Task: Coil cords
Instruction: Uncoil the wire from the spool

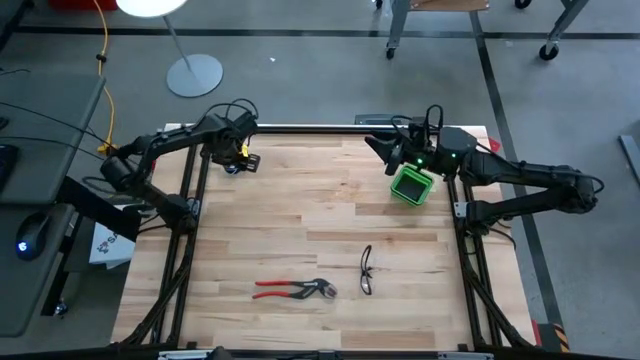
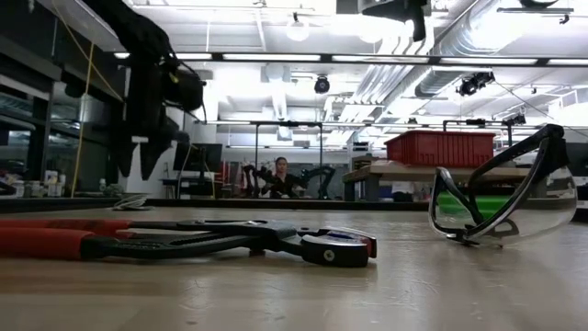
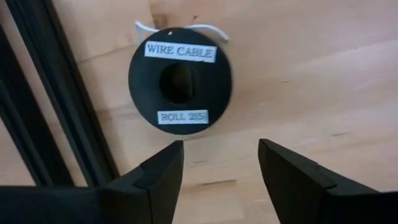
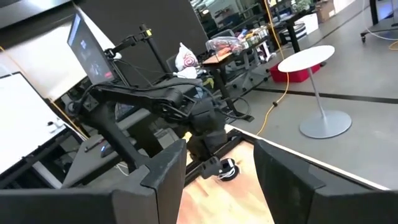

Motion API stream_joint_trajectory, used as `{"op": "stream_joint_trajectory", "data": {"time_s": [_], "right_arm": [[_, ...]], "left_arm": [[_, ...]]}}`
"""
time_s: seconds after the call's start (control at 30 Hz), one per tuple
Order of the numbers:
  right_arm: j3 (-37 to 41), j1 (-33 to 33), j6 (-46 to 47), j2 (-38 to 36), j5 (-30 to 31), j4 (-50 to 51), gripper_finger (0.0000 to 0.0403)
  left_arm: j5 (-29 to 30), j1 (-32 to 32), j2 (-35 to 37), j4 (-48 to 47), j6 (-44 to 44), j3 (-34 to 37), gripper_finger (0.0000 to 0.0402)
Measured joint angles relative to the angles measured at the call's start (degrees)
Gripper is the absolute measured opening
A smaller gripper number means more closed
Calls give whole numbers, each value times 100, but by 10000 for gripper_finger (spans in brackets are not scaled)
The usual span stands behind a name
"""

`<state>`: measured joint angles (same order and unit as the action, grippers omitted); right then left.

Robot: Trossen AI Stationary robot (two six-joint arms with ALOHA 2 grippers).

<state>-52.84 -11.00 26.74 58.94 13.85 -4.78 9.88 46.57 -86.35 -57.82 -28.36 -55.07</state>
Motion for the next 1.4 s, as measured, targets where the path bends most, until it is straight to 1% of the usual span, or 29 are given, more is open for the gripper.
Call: {"op": "stream_joint_trajectory", "data": {"time_s": [0.2,0.37,0.5,1.03,1.13,1.2,1.3,1.4], "right_arm": [[0,0,18,-11,0,39,181],[0,0,18,-11,-2,70,181],[0,0,18,-11,0,76,181],[2,5,20,-11,2,70,181],[4,4,20,-11,1,70,181],[4,4,16,-11,2,70,181],[7,6,-11,-20,2,70,181],[9,4,-143,-80,2,69,181]], "left_arm": [[202,-4,-193,449,55,0,207],[305,21,-323,661,493,0,207],[335,51,-459,738,657,0,207],[341,62,-1217,813,608,0,203],[298,-15,-1151,813,599,0,174],[298,-90,-1032,819,599,0,137],[357,-185,-779,799,600,-2,68],[491,-233,-384,767,597,-18,22]]}}
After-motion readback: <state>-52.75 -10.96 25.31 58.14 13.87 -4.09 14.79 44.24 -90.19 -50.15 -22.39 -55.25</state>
